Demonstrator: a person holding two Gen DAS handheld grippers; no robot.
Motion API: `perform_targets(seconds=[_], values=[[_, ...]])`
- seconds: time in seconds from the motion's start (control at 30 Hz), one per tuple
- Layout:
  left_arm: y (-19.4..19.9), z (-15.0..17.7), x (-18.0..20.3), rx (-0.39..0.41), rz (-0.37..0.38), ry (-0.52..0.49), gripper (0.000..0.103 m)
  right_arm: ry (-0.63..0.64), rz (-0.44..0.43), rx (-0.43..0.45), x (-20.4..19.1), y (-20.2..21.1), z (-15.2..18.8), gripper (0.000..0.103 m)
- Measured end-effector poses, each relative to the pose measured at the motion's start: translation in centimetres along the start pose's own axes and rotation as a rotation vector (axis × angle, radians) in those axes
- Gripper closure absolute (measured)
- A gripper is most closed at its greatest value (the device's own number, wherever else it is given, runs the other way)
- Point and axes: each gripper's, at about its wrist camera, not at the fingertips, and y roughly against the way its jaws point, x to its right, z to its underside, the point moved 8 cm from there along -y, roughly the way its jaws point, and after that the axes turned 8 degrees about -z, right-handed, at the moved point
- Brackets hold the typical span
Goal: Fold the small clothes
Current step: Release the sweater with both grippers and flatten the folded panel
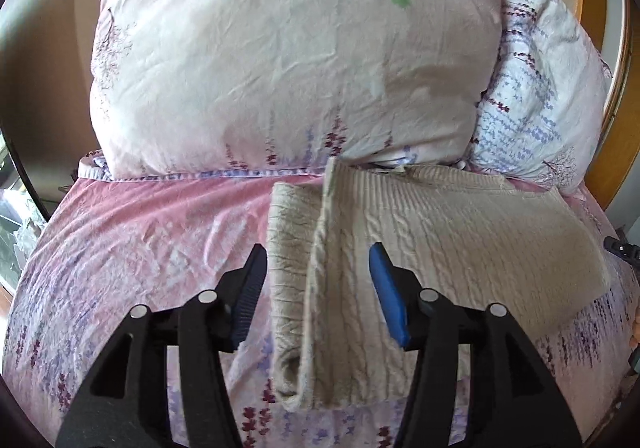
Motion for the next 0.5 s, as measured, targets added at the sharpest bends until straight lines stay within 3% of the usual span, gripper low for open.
perform_targets(seconds=[0.13,0.2,0.3,0.37,0.47,0.5], values=[[-0.9,0.3,3.9,-0.040,0.038,-0.047,0.043,0.087,-0.003,-0.056,-3.9,-3.0,0.4,0.054],[-1.5,0.5,5.1,-0.045,0.029,-0.064,0.043,0.107,0.003,-0.070,-5.1,-4.2,0.4,0.046],[-2.5,0.9,5.8,-0.057,0.000,-0.091,0.039,0.132,0.033,-0.079,-6.2,-5.5,0.4,0.033],[-3.6,1.6,5.7,-0.096,-0.007,-0.093,0.037,0.149,0.066,-0.096,-6.2,-6.3,0.5,0.031],[-5.2,2.9,5.3,-0.158,0.013,-0.058,0.031,0.140,0.131,-0.172,-5.2,-8.3,1.8,0.022],[-5.4,3.0,5.0,-0.151,0.023,-0.037,0.030,0.137,0.127,-0.151,-5.0,-8.3,1.8,0.021]])
